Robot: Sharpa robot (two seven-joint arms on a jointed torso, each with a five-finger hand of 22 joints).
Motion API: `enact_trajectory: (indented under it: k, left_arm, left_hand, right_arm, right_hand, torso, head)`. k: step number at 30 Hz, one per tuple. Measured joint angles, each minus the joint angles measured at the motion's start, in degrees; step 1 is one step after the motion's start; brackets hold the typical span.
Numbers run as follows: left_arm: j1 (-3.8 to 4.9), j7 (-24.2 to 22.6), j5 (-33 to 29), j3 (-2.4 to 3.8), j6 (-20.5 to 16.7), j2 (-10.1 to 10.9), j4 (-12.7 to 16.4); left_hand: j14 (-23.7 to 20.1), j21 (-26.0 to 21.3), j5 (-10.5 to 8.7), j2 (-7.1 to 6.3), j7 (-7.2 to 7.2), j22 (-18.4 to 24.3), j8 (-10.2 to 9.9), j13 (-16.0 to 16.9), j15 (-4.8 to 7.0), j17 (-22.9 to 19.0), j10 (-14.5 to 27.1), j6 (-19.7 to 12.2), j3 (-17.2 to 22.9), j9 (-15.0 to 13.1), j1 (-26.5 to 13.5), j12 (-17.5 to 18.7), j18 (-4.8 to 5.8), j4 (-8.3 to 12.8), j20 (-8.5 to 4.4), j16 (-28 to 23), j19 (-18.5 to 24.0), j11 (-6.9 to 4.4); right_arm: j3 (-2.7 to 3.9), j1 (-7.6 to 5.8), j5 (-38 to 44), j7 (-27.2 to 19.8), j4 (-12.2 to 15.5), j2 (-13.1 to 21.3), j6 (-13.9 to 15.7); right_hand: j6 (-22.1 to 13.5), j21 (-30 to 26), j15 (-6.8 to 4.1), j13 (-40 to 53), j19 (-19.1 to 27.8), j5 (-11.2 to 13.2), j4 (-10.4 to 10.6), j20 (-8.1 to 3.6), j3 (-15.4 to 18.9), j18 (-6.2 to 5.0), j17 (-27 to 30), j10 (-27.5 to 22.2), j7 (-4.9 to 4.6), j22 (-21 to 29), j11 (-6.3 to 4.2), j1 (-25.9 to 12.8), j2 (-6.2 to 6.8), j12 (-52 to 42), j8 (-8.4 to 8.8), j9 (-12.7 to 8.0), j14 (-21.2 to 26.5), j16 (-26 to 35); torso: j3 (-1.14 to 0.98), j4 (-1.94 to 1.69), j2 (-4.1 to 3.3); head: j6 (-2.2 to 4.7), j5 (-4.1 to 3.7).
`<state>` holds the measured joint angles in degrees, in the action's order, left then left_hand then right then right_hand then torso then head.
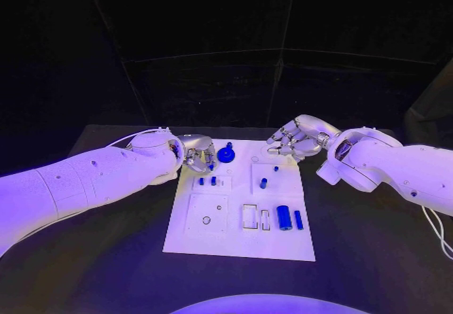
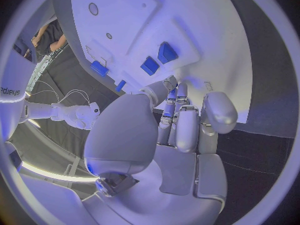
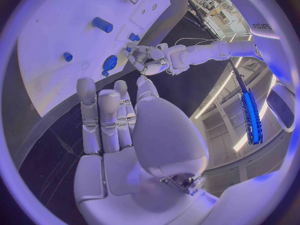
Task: Assemble the parts on the task board
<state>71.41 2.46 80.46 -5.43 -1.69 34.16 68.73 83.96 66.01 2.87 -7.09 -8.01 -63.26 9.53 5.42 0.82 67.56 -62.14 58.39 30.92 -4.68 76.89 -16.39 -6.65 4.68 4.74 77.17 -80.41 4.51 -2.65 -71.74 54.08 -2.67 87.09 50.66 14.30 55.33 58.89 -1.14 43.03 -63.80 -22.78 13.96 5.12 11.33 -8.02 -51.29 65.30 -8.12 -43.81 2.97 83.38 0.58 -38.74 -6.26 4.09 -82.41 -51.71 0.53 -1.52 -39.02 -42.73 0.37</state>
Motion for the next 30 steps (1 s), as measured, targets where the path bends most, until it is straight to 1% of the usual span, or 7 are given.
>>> enact_trajectory:
  k: [15,19,20,22,26,28,30]
  left_arm:
    - [-0.01,0.49,-0.01,-0.02,0.47,-0.10,0.00]
    - [-0.01,0.72,-0.02,-0.02,0.51,-0.01,-0.04]
    - [-0.01,0.79,-0.02,-0.02,0.51,0.04,-0.04]
    - [-0.01,0.90,-0.02,-0.02,0.51,0.18,-0.04]
    - [-0.01,0.98,-0.05,-0.02,0.14,0.85,0.14]
    - [-0.01,0.95,-0.25,-0.02,-0.44,1.47,0.52]
    - [-0.01,0.61,-0.77,0.00,-1.41,2.27,1.04]
  left_hand:
    - [0.00,0.00,0.00,-0.44,-0.27,-0.01,-0.82,-0.33,0.00,-0.33,0.83,-0.70,0.00,0.35,-0.44,0.69,0.00,0.00,0.00,0.00,0.00,0.20]
    - [0.00,-0.82,0.00,-0.78,-0.70,0.51,-2.45,-0.85,-0.43,-0.77,2.81,-2.82,0.00,0.93,-0.77,1.89,-0.01,0.00,0.44,-0.24,0.44,0.68]
    - [0.01,-1.05,0.00,-0.90,-0.75,0.74,-2.91,-1.04,-0.44,-0.89,3.44,-3.47,0.00,1.03,-0.90,2.22,-0.01,0.00,0.48,-0.24,0.48,0.76]
    - [0.08,-2.37,0.00,-0.90,-0.77,2.02,-4.00,-1.56,-1.13,-1.10,5.79,-5.13,0.00,1.11,-0.90,3.46,-0.01,0.44,0.94,-0.24,0.95,1.30]
    - [0.17,-4.00,0.00,-1.31,-0.16,3.59,-5.63,-1.90,-1.85,-1.48,11.19,-7.76,-0.66,1.11,-0.49,6.07,-0.02,1.13,1.58,-0.24,1.59,2.44]
    - [0.01,-4.33,0.00,-1.57,-0.05,3.93,-5.75,-1.90,-2.07,-1.64,12.54,-8.66,-1.21,1.11,-0.23,6.53,-0.01,1.32,1.74,-0.24,1.75,2.67]
    - [0.01,-4.55,0.00,-1.59,-0.05,4.26,-5.75,-1.78,-2.06,-1.71,12.80,-8.67,-1.47,1.04,-0.21,6.53,-0.02,1.25,1.84,-0.24,1.84,2.76]
  right_arm:
    - [0.00,0.00,0.00,0.02,-0.01,-0.01,-0.01]
    - [0.00,0.00,0.00,0.05,-0.02,0.04,0.01]
    - [0.00,0.00,0.00,0.08,-0.03,0.05,0.02]
    - [0.00,0.00,0.05,0.15,-0.05,0.08,0.03]
    - [0.00,0.00,1.45,0.59,-0.22,0.17,0.04]
    - [0.00,0.00,3.63,1.14,-0.41,0.24,-0.05]
    - [0.00,0.00,7.14,2.04,-0.61,0.29,-0.34]
  right_hand:
    - [0.00,0.00,0.00,0.01,0.00,0.00,0.00,0.00,0.00,0.00,0.00,0.00,0.00,0.12,0.00,0.00,0.00,0.00,0.00,0.00,0.00,0.00]
    - [-0.12,-0.93,0.00,-0.07,0.06,0.00,0.08,0.03,0.08,-0.10,0.51,-0.07,-0.12,1.08,0.07,0.00,0.00,0.00,0.00,0.00,0.00,0.78]
    - [-0.35,-1.64,0.01,-0.35,0.76,0.00,0.17,0.13,0.17,-0.76,1.13,-0.65,-0.30,1.96,0.35,0.02,-0.02,0.07,0.00,0.00,0.01,1.64]
    - [-0.61,-2.64,0.43,-1.91,1.48,0.02,0.17,0.21,0.17,-0.92,2.38,-3.13,-0.23,3.04,0.44,0.71,-0.68,2.27,0.00,0.00,0.44,3.33]
    - [-0.32,-3.76,0.61,-9.01,1.96,4.75,-0.84,0.70,-0.84,-0.92,5.94,-6.80,-0.74,4.14,1.22,5.33,-0.64,10.26,-1.03,0.08,1.45,7.48]
    - [0.54,-2.34,0.56,-12.49,0.64,6.92,-1.80,0.51,-1.61,-0.92,5.03,-6.84,-0.84,2.20,1.13,7.81,-0.76,13.40,-1.44,0.17,0.72,6.36]
    - [1.54,0.17,0.43,-16.69,-1.57,8.02,-2.45,0.44,-2.13,-0.92,2.73,-5.36,-0.45,-0.98,1.10,9.64,-0.81,17.01,-1.74,0.17,-0.67,3.64]
  torso:
    - [0.01,0.01,-0.01]
    - [0.02,0.01,-0.01]
    - [0.02,0.01,-0.01]
    - [0.02,0.01,-0.01]
    - [0.03,0.01,0.01]
    - [0.04,0.01,0.03]
    - [0.05,-0.01,0.04]
  head:
    - [-0.08,-0.13]
    - [-0.07,-0.13]
    - [-0.04,-0.13]
    - [0.00,-0.11]
    - [0.18,-0.10]
    - [0.29,-0.17]
    - [0.41,-0.25]
